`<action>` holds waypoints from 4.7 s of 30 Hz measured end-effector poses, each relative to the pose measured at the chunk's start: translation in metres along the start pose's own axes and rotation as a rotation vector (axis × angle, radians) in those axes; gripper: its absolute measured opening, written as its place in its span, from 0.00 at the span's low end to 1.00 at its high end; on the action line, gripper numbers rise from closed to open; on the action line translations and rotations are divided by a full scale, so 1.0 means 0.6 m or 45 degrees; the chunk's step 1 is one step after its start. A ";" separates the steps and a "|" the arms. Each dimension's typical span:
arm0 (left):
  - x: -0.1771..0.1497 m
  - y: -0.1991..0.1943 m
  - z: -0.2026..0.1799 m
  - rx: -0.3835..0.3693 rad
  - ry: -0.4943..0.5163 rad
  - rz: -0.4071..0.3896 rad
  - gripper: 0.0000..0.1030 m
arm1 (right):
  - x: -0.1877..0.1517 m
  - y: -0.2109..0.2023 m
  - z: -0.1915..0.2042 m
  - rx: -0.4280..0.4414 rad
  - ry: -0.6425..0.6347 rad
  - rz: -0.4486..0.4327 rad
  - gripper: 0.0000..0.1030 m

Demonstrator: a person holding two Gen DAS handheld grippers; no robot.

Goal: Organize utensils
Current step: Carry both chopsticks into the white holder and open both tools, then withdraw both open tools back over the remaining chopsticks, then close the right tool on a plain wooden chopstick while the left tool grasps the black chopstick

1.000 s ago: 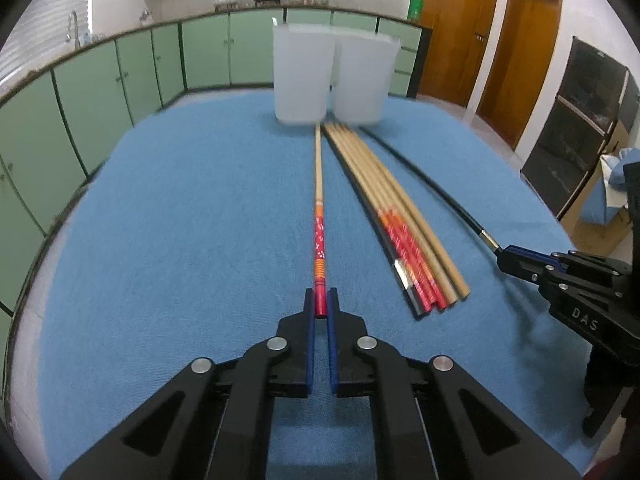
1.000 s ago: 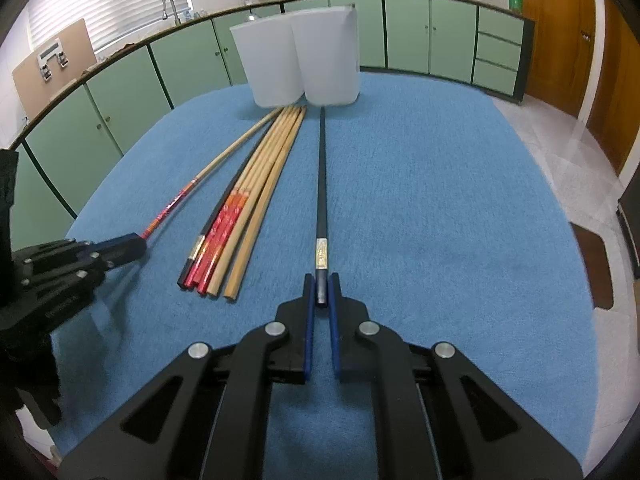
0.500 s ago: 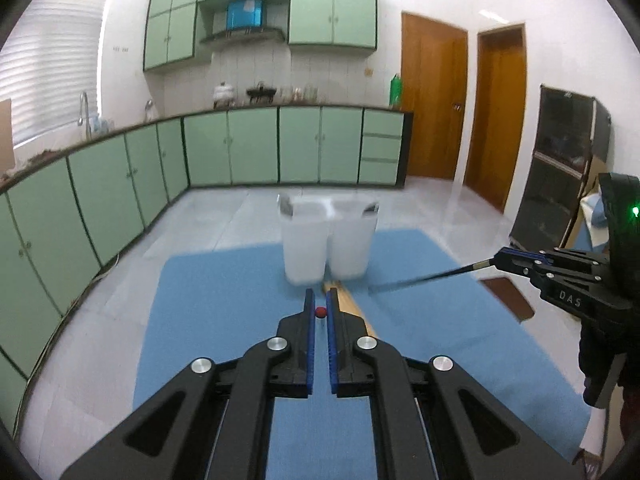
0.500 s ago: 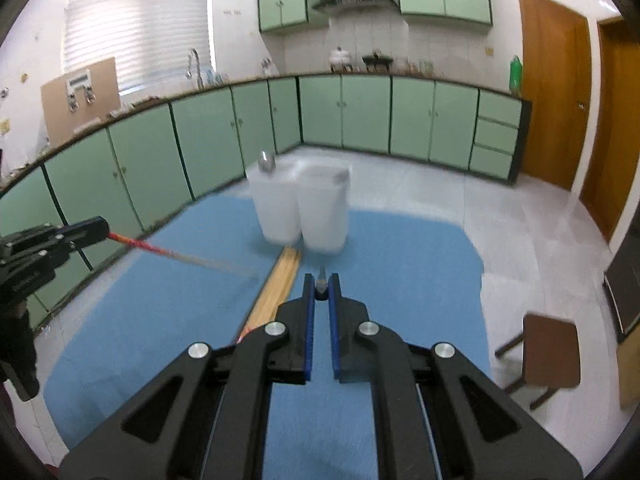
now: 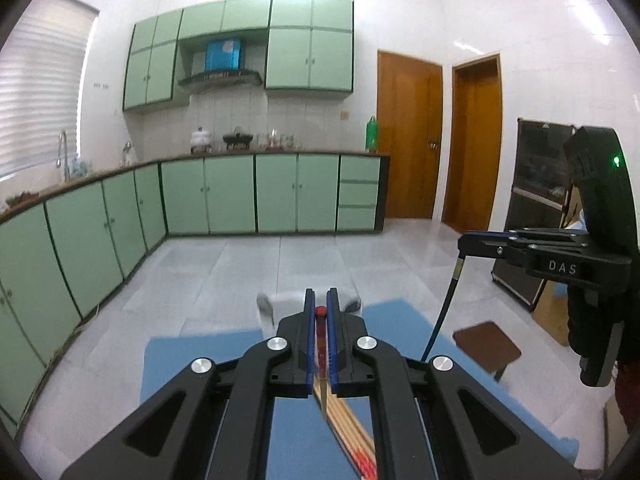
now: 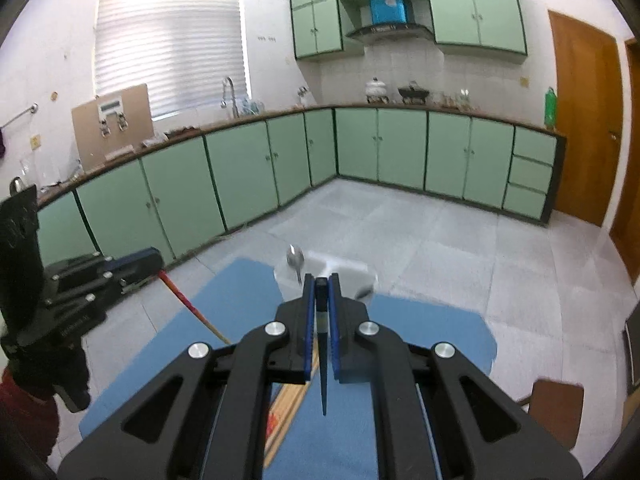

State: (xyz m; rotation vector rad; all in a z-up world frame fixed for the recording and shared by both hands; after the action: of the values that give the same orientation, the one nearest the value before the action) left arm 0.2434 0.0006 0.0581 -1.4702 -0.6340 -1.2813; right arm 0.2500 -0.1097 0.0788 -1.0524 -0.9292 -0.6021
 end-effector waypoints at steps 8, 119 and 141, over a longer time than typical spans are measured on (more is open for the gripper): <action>0.123 0.046 0.022 0.079 0.064 -0.165 0.05 | 0.131 0.030 -0.019 -0.032 -0.007 -0.177 0.05; -0.422 0.083 -0.099 0.021 -0.076 0.699 0.56 | -0.481 0.106 -0.009 -0.309 0.241 0.467 0.06; -0.415 0.094 -0.111 0.003 -0.088 0.678 0.07 | -0.479 0.101 -0.009 -0.294 0.233 0.448 0.06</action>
State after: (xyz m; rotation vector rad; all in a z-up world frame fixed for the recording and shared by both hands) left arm 0.1956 -0.0212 -0.2002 -1.5516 -0.2558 -0.8173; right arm 0.1573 -0.0924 -0.1993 -1.3087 -0.5054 -0.5071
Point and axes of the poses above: each gripper's, at about its wrist camera, not at the fingertips, and y roughly the way its jaws point, z to its left, x to its top, the point moved 6 cm from there along y, roughly the way its jaws point, and after that the axes turned 8 degrees about y, right-handed, at the moved point
